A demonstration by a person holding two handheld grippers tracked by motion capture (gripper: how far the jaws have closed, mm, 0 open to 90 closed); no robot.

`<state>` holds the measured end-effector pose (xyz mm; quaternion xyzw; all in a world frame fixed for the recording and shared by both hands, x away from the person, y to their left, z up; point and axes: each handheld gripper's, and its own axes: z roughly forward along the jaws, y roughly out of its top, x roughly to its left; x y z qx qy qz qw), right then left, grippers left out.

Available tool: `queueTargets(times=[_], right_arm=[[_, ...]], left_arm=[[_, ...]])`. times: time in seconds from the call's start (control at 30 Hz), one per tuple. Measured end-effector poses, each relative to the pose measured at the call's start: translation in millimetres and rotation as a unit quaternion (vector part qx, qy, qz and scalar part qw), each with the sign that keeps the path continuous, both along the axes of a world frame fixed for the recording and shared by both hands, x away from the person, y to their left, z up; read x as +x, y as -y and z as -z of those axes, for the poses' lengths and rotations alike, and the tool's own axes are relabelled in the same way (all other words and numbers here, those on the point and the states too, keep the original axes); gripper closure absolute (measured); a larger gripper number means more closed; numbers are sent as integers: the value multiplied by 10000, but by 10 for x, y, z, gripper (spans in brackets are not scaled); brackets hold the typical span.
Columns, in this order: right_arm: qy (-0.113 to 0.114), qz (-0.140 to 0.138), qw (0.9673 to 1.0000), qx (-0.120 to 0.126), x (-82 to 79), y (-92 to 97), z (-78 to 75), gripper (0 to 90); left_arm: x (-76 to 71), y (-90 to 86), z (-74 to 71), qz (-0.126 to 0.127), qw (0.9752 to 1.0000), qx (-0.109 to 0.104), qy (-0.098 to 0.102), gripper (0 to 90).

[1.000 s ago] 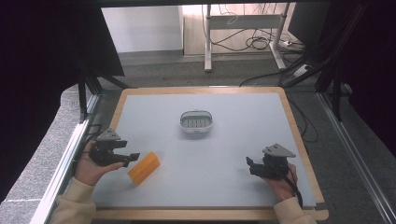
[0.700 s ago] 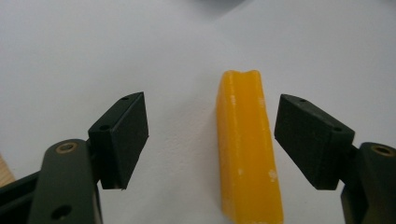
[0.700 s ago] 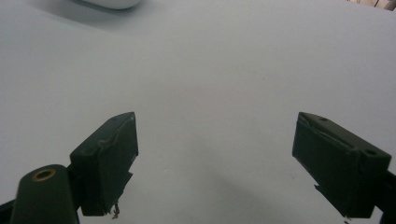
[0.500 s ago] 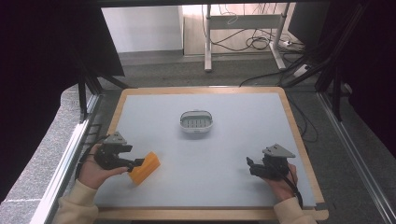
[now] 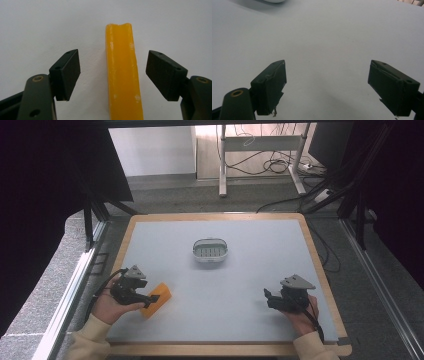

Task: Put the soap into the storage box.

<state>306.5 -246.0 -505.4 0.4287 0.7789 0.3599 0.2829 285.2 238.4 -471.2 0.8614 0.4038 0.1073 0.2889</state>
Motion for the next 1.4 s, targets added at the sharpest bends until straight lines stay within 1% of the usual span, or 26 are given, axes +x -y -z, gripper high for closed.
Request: queueTargets(times=[0.2, 0.23, 0.27, 0.37, 0.4, 0.5, 0.6, 0.63, 0.7, 0.8, 0.83, 0.87, 0.9, 0.93, 1.13, 1.4], right_arm=[[-15, 3, 10000, -4, 1, 0, 2, 155], [-36, 2, 10000, -6, 1, 0, 2, 155], [-50, 6, 10000, -11, 3, 0, 5, 154], [-56, 21, 10000, -28, 7, 0, 10, 154], [-60, 21, 10000, -27, 10, 0, 12, 154], [-60, 18, 10000, -40, 10, -2, 14, 154], [-72, 14, 10000, -47, 8, -5, 14, 154], [-76, 11, 10000, -48, 8, -6, 15, 154], [-83, 3, 9999, -57, 12, -5, 19, 153], [-63, -48, 10000, -53, 11, -5, 18, 151], [-63, -48, 10000, -53, 11, -5, 18, 151], [-64, -66, 9999, -70, 9, -8, 17, 151], [-68, -70, 9999, -75, 10, -10, 17, 151], [-73, -73, 9999, -79, 9, -13, 18, 151], [-57, -56, 9999, -83, 10, -11, 17, 151], [-4, -46, 10000, -72, 1, -9, 5, 151]], left_arm=[[17, 40, 52, -11, 9999, 121, -84, 282], [22, 49, 65, -86, 9998, 139, -88, 282], [28, 56, 77, -91, 9997, 185, -102, 292], [38, 90, 126, -53, 9996, 237, -172, 309], [46, 119, 164, -19, 9992, 309, -243, 325], [52, 138, 192, 20, 9990, 339, -289, 339], [53, 167, 226, 77, 9983, 439, -364, 386], [55, 176, 239, 110, 9981, 452, -408, 417], [65, 190, 268, 90, 9976, 492, -477, 457], [78, 213, 308, 38, 9968, 574, -546, 546], [78, 213, 308, 38, 9968, 574, -546, 576], [83, 223, 316, 38, 9967, 547, -601, 610], [83, 223, 316, 38, 9967, 547, -601, 612], [89, 222, 310, -18, 9964, 526, -661, 616], [89, 223, 308, -63, 9964, 515, -674, 619], [86, 209, 285, -32, 9963, 469, -722, 619]])
